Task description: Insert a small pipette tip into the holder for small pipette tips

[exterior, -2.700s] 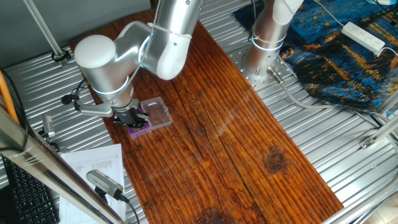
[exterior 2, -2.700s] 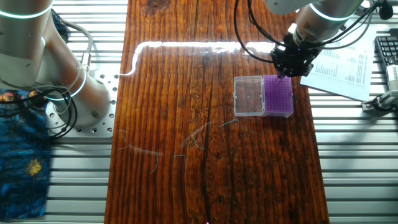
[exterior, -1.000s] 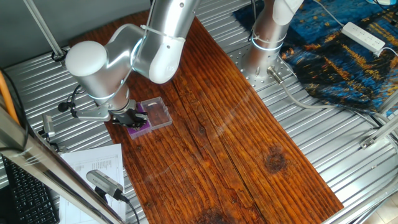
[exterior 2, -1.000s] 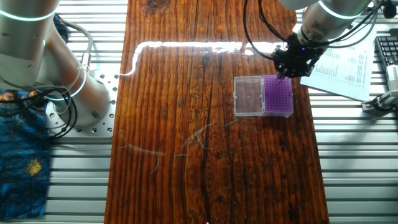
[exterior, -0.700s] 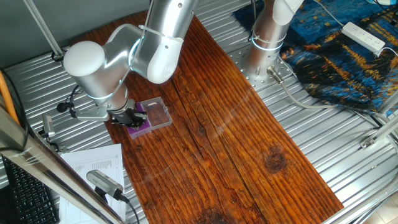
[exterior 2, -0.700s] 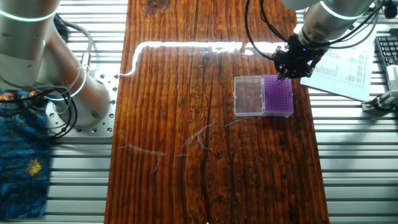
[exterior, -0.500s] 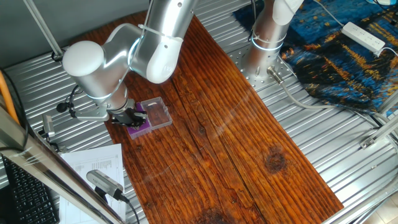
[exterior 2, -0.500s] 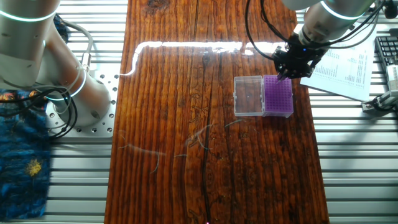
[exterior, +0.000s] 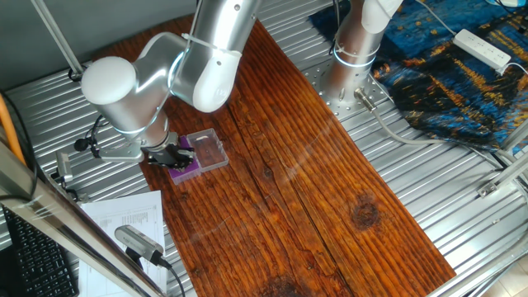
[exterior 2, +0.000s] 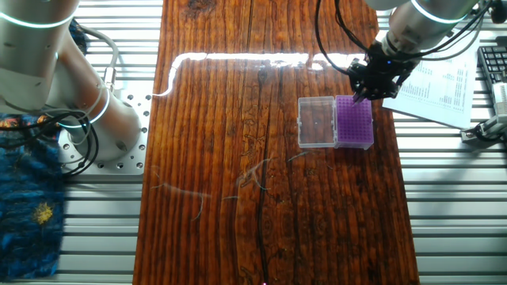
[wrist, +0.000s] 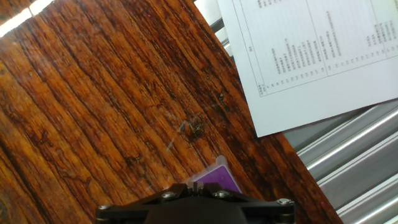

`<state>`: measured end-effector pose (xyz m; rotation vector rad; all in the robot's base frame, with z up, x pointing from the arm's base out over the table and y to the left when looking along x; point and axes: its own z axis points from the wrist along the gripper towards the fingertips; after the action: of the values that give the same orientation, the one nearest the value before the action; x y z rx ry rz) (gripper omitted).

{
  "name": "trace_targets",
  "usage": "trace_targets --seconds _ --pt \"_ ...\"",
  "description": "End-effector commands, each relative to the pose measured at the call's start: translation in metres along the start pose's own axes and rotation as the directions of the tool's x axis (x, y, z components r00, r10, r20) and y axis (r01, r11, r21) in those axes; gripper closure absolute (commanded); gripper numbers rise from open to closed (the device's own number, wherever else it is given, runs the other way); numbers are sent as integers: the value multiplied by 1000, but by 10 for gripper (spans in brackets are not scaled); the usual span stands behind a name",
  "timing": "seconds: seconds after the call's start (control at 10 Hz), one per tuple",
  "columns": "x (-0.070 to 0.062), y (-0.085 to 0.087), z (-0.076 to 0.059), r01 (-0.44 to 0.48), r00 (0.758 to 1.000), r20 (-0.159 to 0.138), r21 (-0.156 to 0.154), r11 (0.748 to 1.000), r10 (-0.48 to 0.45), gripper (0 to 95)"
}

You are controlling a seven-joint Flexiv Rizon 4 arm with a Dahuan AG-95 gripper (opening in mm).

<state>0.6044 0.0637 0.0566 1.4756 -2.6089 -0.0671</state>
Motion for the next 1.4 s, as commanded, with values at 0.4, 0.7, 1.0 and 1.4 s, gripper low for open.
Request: trace_targets --seconds 0.4,0.7,1.0,1.4 --pt "2 0 -2 -33 999 -15 11 999 33 950" --pt "3 0 -4 -60 998 -27 17 998 60 950" --pt "4 -2 -7 -93 996 -4 27 995 93 950" --pt "0 -10 -14 -131 990 60 46 990 128 950"
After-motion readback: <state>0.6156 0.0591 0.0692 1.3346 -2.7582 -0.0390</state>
